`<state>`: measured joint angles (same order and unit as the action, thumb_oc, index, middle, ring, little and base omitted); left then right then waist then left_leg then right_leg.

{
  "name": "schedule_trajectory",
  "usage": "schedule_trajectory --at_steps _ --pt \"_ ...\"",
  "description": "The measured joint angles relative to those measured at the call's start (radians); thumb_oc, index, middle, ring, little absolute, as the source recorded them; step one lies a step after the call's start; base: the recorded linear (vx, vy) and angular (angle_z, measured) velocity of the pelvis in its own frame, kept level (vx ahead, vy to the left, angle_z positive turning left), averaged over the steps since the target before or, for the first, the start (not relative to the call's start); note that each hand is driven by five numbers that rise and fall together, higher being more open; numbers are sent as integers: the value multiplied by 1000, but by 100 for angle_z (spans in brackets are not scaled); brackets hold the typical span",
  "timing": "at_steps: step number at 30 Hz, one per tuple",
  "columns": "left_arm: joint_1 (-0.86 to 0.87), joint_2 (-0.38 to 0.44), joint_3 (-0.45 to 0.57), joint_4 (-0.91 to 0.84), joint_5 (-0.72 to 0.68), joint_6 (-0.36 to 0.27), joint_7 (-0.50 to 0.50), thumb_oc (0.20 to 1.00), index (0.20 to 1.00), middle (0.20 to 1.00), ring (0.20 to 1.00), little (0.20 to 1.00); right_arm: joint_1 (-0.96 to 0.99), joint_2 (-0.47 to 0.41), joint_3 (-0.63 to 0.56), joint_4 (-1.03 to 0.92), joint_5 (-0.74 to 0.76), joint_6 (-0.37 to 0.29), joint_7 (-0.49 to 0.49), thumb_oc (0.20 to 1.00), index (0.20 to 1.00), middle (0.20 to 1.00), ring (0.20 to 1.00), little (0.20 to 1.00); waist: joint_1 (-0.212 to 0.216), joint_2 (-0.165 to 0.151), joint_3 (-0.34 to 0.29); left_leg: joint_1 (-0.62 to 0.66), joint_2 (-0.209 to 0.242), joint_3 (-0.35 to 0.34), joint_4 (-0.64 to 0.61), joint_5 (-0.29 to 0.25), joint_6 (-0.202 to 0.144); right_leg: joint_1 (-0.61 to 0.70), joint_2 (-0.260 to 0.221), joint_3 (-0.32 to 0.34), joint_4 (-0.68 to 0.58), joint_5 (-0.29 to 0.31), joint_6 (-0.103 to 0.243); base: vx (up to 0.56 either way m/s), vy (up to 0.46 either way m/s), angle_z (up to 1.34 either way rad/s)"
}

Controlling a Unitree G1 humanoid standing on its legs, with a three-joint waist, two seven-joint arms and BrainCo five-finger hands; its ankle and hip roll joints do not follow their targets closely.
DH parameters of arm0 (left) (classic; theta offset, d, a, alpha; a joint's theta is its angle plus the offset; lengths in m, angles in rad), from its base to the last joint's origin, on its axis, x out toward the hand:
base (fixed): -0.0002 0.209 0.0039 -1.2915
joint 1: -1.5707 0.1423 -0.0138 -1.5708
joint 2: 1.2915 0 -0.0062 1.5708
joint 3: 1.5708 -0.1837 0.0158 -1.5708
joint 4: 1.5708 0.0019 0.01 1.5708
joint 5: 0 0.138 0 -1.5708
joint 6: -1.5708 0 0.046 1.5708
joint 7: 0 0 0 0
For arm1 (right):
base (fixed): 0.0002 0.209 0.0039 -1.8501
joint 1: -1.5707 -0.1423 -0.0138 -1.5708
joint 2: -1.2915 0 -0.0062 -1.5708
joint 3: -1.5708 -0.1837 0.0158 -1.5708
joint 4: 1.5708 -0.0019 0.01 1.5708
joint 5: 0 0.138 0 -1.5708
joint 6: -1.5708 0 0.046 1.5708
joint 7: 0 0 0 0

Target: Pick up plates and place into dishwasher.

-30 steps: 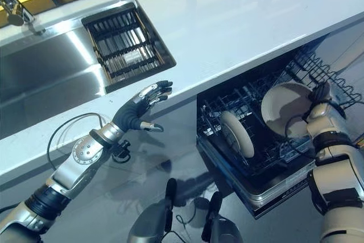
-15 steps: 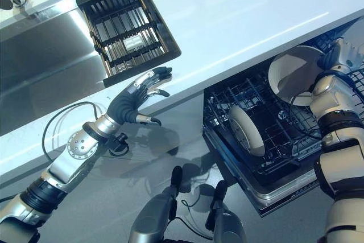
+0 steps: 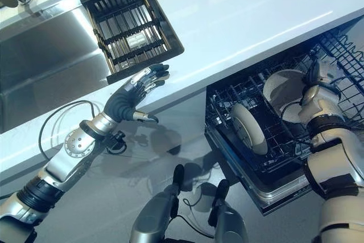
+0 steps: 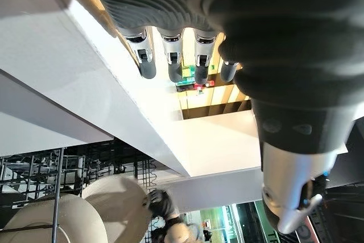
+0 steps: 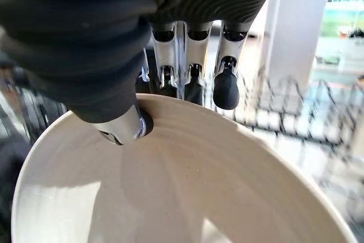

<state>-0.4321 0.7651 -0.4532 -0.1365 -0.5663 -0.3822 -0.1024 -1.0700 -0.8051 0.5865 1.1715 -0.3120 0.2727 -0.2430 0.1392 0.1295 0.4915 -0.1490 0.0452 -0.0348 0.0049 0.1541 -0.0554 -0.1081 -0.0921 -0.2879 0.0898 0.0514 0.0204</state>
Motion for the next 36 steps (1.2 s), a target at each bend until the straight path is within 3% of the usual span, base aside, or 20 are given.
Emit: schedule_trajectory --at_steps 7,12,13,14,19,23,28,32,36 --pt "-21 -1 -1 0 -6 -1 8 1000 1000 1000 1000 1000 -10 21 12 21 24 5 35 200 200 200 200 200 17 7 4 -24 -1 -4 26 -8 0 -40 -10 -2 65 -28 -7 -3 -1 0" --pt "-25 -2 -2 1 -5 0 10 1000 1000 1000 1000 1000 -26 31 10 26 95 -35 40 200 200 200 200 200 16 7 4 -41 -5 -6 57 -20 1 -63 -21 0 110 -51 -9 0 0 0" --pt "-26 -2 -2 1 -5 1 12 1000 1000 1000 1000 1000 -28 37 9 26 116 -52 37 573 573 573 573 573 15 7 4 -42 -5 -5 61 -21 1 -66 -22 0 119 -55 -9 -13 44 -1" --pt "-26 -2 -3 1 -5 2 11 1000 1000 1000 1000 1000 -28 46 -3 25 157 -77 16 1000 1000 1000 1000 1000 14 7 4 -42 -5 -4 67 -25 1 -68 -24 1 129 -60 -10 -1 51 -1" --pt "-26 -19 -6 3 -5 2 7 1000 1000 1000 1000 1000 6 110 -161 -21 293 -166 -140 1000 1000 1000 1000 1000 2 7 4 -41 -8 1 96 -41 1 -77 -34 9 171 -88 -12 14 82 -1" --pt "-20 -68 -19 3 8 2 15 1000 1000 1000 1000 1000 102 156 -296 -150 346 -211 -375 1000 1000 1000 1000 1000 -16 7 4 -37 -16 17 133 -66 14 -80 -46 27 211 -109 -11 3 104 -8" --pt "-21 -110 -55 5 43 1 27 1000 1000 1000 1000 1000 172 197 -359 -198 354 -225 -638 1000 1000 1000 1000 1000 -48 4 5 -41 -17 64 246 -137 23 -85 -56 75 274 -134 1 -6 117 -25" --pt "-40 -136 -82 7 46 -3 45 1000 1000 1000 1000 1000 182 205 -390 -208 353 -225 -746 1000 1000 1000 1000 1000 -81 0 8 -77 -17 86 393 -223 38 -116 -83 86 387 -193 -1 6 102 -19" --pt "-44 -142 -88 11 52 -5 54 1000 1000 1000 1000 1000 188 205 -427 -164 356 -229 -778 1000 1000 1000 1000 1000 -100 -2 8 -138 -16 90 543 -303 52 -168 -110 97 516 -254 1 12 55 -5"
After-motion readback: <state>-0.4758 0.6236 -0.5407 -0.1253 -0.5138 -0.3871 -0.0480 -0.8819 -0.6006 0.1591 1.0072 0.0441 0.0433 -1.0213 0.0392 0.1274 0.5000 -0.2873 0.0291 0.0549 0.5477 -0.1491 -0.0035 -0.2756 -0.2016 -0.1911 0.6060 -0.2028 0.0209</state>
